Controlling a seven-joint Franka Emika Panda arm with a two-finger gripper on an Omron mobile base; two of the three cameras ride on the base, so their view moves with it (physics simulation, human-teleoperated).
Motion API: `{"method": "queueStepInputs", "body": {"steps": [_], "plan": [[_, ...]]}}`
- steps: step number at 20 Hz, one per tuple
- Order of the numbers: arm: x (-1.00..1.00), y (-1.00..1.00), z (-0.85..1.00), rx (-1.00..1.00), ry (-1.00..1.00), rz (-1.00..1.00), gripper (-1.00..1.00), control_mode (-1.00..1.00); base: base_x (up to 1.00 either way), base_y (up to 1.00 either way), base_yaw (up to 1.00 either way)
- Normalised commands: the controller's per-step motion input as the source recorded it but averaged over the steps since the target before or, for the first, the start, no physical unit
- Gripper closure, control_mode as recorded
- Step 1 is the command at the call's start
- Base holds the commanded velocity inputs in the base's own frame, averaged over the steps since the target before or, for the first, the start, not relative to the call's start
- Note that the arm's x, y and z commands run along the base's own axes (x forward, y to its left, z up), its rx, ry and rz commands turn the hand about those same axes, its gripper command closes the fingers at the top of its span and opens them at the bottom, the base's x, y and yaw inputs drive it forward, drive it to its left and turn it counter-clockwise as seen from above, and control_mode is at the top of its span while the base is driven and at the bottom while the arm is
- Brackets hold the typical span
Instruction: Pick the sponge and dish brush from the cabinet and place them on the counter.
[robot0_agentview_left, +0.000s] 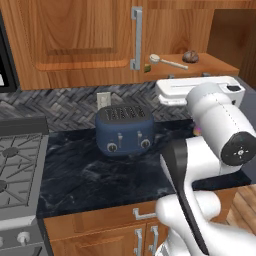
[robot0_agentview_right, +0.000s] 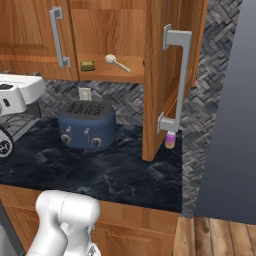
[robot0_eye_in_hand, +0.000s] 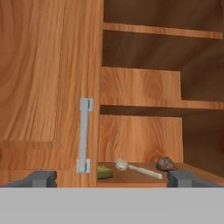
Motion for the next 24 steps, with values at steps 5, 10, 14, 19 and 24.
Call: {"method": "queueStepInputs", "body": {"steps": [5, 10, 14, 19, 24], "plan": [[0.22, 0.00, 0.00, 0.00, -0.01, 0.09, -1.00, -1.00, 0.00, 0.00, 0.00], [0.20, 0.05, 0.00, 0.00, -0.02, 0.11, -1.00, -1.00, 0.00, 0.00, 0.00], [0.24, 0.13, 0.00, 0.00, -0.01, 0.07, -1.00, -1.00, 0.00, 0.00, 0.00], [0.33, 0.24, -0.10, 0.00, -0.03, -0.01, -1.00, -1.00, 0.00, 0.00, 0.00], [0.32, 0.21, -0.03, -0.02, -0.01, -0.05, -1.00, -1.00, 0.00, 0.00, 0.00]]}}
